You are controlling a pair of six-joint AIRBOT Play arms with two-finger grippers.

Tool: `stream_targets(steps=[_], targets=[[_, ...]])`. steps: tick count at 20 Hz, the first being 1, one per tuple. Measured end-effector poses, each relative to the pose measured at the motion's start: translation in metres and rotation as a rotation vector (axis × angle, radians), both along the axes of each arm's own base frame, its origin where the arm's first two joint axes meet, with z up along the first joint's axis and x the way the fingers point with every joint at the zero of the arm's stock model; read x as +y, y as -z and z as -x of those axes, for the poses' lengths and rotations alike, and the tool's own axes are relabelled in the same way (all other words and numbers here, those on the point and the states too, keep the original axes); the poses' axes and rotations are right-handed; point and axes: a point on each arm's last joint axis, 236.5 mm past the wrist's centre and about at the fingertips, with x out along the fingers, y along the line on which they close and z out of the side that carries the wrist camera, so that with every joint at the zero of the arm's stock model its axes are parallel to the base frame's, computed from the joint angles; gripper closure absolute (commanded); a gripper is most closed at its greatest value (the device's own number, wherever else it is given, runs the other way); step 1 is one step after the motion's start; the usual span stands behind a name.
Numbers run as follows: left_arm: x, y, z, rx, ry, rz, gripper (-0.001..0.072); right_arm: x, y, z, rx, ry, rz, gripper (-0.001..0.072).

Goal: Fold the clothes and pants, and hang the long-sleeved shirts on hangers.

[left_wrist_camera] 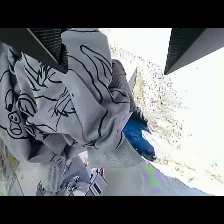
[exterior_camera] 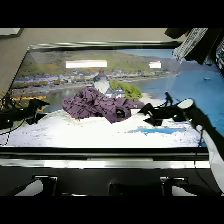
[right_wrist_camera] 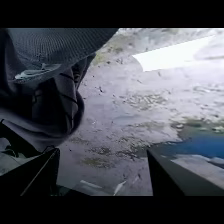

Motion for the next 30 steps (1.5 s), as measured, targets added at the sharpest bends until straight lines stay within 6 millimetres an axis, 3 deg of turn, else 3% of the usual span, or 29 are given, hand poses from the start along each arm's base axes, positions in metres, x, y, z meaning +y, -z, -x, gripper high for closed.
stream_targets(steps=[3,4,5,7,8,11,17,19,20,22,25,27,28,30], targets=[[-0.003,0.006,-0.004,0.001,-0.013,0.022,-0.0013,0.045,0.018,-0.005,-0.022,0.034,-0.063,0.0104],[-0.005,0.008,-0.005,0.004,-0.014,0.027,-0.0013,0.056,0.022,-0.007,-0.031,0.044,-0.078,0.0141],[-0.006,0.01,-0.006,0.006,-0.016,0.031,-0.0013,0.063,0.025,-0.011,-0.046,0.058,-0.085,0.0224],[-0.013,0.014,-0.007,0.012,0.0,0.039,-0.0013,0.072,0.029,-0.016,-0.071,0.08,-0.086,0.0562],[-0.016,0.016,-0.007,0.013,0.009,0.041,-0.0013,0.074,0.03,-0.019,-0.083,0.093,-0.083,0.0684],[-0.03,0.023,-0.011,0.015,0.037,0.056,-0.0013,0.074,0.028,-0.027,-0.118,0.123,-0.072,0.0683],[-0.06,0.04,-0.03,-0.007,0.059,0.115,0.0005,0.073,-0.008,-0.024,-0.191,0.093,-0.06,0.0683],[-0.069,0.048,-0.036,-0.009,0.057,0.128,0.0156,0.071,-0.017,-0.019,-0.202,0.079,-0.043,0.0683],[-0.07,0.053,-0.04,-0.009,0.047,0.125,0.03,0.07,-0.021,-0.016,-0.205,0.071,-0.036,0.0683],[-0.072,0.061,-0.046,-0.007,0.026,0.121,0.0681,0.069,-0.028,-0.012,-0.214,0.055,-0.026,0.0683],[-0.07,0.067,-0.052,-0.011,0.003,0.112,0.0688,0.068,-0.041,-0.008,-0.238,0.041,-0.021,0.0683],[-0.066,0.057,-0.062,-0.043,-0.005,0.103,0.0689,0.066,-0.061,-0.013,-0.281,0.045,-0.022,0.0683],[-0.061,0.043,-0.071,-0.079,-0.008,0.096,0.069,0.062,-0.076,-0.02,-0.309,0.058,-0.023,0.0683],[-0.051,-0.004,-0.094,-0.19,0.0,0.067,0.069,0.045,-0.122,-0.043,-0.4,0.104,-0.022,0.0683]])
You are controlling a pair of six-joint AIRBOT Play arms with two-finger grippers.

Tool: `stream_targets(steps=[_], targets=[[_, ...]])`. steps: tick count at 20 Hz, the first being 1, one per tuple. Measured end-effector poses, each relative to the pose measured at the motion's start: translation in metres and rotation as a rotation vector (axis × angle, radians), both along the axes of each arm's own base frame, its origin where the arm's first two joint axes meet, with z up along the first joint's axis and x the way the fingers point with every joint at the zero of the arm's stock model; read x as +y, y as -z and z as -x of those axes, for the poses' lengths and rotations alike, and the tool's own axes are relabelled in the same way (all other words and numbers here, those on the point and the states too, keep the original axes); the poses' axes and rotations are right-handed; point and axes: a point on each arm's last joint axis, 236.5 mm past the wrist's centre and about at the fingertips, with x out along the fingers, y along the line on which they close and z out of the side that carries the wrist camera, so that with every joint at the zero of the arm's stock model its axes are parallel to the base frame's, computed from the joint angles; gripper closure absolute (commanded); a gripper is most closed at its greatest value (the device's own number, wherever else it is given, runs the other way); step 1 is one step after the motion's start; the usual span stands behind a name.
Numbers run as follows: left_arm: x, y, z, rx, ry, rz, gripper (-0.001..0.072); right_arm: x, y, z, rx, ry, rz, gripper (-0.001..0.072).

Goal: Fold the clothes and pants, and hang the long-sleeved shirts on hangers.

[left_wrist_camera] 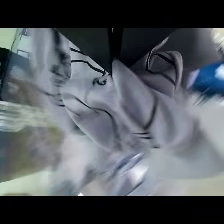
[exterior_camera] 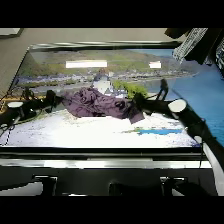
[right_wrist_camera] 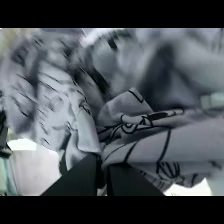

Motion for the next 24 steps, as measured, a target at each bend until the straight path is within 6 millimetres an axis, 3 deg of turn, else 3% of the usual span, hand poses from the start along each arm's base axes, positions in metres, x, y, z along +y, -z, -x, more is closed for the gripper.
stream_targets(steps=[3,6,9,12,15,18,21,24], targets=[[0.015,-0.108,-0.027,-0.222,0.025,-0.087,0.069,-0.035,-0.106,-0.03,-0.204,0.048,0.018,0.0683],[0.018,-0.24,-0.019,-0.459,0.062,-0.228,0.0689,-0.066,-0.228,-0.025,-0.442,0.076,0.073,0.0683],[0.016,-0.355,0.03,-0.658,0.046,-0.379,0.0689,-0.089,-0.337,0.025,-0.662,0.11,0.177,0.0683],[0.021,-0.431,0.1,-0.777,-0.048,-0.52,0.0688,-0.115,-0.414,0.101,-0.841,0.203,0.304,0.0683],[0.041,-0.478,0.173,-0.833,-0.214,-0.647,0.0688,-0.153,-0.459,0.176,-0.951,0.379,0.392,0.0683],[0.063,-0.503,0.222,-0.86,-0.368,-0.717,0.0688,-0.191,-0.479,0.223,-0.996,0.559,0.436,0.0683],[0.077,-0.495,0.224,-0.818,-0.419,-0.729,0.0687,-0.212,-0.469,0.212,-0.929,0.626,0.483,0.0683],[0.088,-0.46,0.18,-0.713,-0.39,-0.725,0.0687,-0.223,-0.439,0.157,-0.798,0.618,0.557,0.0683]])
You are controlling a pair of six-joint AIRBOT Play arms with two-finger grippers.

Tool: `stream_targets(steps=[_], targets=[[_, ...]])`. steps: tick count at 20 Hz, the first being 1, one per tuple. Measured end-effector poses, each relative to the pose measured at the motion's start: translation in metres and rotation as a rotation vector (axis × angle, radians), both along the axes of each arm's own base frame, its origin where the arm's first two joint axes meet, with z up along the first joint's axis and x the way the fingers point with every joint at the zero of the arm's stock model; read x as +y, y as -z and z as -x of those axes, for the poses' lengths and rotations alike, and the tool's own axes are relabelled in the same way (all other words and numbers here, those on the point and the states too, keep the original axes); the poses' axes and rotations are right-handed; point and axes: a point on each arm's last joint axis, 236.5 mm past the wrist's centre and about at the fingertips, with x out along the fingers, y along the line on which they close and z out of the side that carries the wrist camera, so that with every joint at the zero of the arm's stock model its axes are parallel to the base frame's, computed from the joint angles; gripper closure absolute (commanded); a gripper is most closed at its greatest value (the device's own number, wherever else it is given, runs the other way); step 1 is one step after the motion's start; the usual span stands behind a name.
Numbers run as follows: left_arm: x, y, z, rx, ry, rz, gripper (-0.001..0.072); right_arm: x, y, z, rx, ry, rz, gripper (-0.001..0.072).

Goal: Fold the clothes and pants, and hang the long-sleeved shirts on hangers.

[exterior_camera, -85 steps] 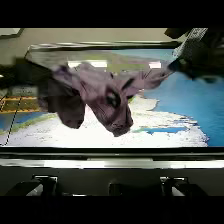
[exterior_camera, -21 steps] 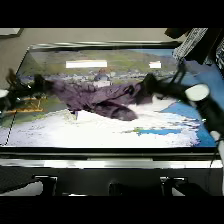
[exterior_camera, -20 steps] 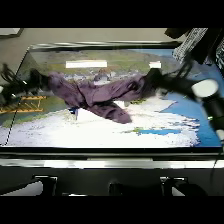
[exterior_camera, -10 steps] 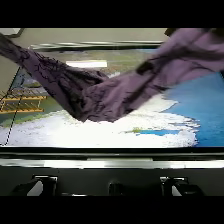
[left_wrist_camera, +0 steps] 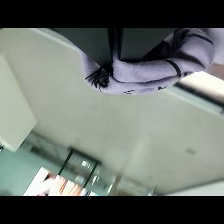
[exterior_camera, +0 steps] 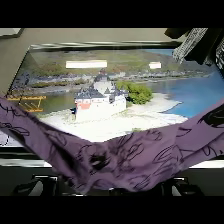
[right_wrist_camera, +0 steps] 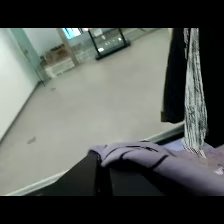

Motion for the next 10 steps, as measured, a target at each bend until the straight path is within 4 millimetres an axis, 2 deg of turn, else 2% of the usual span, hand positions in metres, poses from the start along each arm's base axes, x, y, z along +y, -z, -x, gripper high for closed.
stream_targets(steps=[4,7,9,10], targets=[[0.007,0.043,-0.087,0.069,0.031,0.015,0.0687,-0.01,0.045,-0.108,0.126,0.031,0.0,0.0683],[0.011,0.067,-0.151,0.046,0.05,0.059,0.0687,-0.009,0.063,-0.187,0.081,0.025,-0.104,0.0683],[0.013,0.089,-0.186,0.058,0.06,0.099,0.0686,-0.007,0.081,-0.23,0.059,0.015,-0.18,0.0682],[0.014,0.105,-0.201,0.08,0.063,0.114,0.0685,-0.007,0.096,-0.249,0.074,0.016,-0.211,0.0681]])
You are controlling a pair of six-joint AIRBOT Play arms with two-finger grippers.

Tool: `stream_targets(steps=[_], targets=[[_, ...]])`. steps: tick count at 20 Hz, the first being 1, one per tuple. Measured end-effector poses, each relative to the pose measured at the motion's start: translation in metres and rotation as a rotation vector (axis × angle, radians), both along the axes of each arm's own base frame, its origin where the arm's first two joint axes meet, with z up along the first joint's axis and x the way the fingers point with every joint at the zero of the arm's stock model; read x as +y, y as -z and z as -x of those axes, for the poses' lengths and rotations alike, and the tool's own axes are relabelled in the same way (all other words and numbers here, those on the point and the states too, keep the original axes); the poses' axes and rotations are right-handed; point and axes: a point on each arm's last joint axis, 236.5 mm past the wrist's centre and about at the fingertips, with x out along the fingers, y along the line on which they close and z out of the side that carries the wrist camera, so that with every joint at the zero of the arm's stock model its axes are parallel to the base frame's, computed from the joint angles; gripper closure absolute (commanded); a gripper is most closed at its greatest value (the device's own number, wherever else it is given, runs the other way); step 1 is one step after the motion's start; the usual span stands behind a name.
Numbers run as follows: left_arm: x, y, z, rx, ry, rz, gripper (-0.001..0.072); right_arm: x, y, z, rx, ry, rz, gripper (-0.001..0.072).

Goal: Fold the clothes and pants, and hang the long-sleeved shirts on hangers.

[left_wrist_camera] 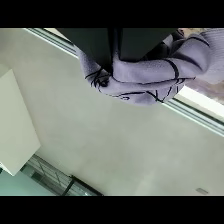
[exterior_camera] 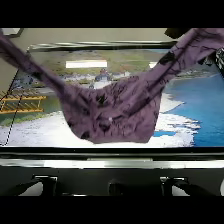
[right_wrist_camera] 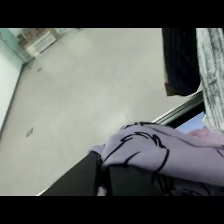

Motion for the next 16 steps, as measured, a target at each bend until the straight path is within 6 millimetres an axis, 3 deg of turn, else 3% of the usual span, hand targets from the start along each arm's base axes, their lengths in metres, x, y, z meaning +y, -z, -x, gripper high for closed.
stream_targets(steps=[2,4,7,8,9,10,11,12,16], targets=[[0.0,0.048,-0.029,0.102,0.015,0.03,0.0684,0.003,0.055,-0.036,0.115,-0.005,-0.06,0.0681],[-0.004,0.112,-0.047,0.266,0.043,0.057,0.0684,0.008,0.125,-0.06,0.295,-0.019,-0.084,0.0681],[-0.014,0.218,-0.053,0.564,0.097,0.107,0.0676,0.017,0.242,-0.072,0.619,-0.066,-0.066,0.0678],[-0.019,0.25,-0.05,0.656,0.116,0.127,0.0585,0.02,0.274,-0.071,0.708,-0.084,-0.056,0.0668],[-0.023,0.275,-0.047,0.729,0.133,0.148,0.0303,0.022,0.303,-0.069,0.791,-0.102,-0.045,0.0588],[-0.028,0.296,-0.043,0.79,0.149,0.171,-0.0013,0.023,0.324,-0.066,0.854,-0.119,-0.03,0.0426],[-0.032,0.311,-0.04,0.836,0.161,0.188,-0.0013,0.023,0.34,-0.062,0.905,-0.138,-0.013,0.0262],[-0.034,0.321,-0.037,0.87,0.171,0.201,-0.0013,0.021,0.351,-0.059,0.943,-0.154,0.001,0.0166],[-0.045,0.345,-0.017,0.978,0.248,0.219,-0.0013,-0.016,0.373,-0.027,1.099,-0.191,0.071,0.0164]])
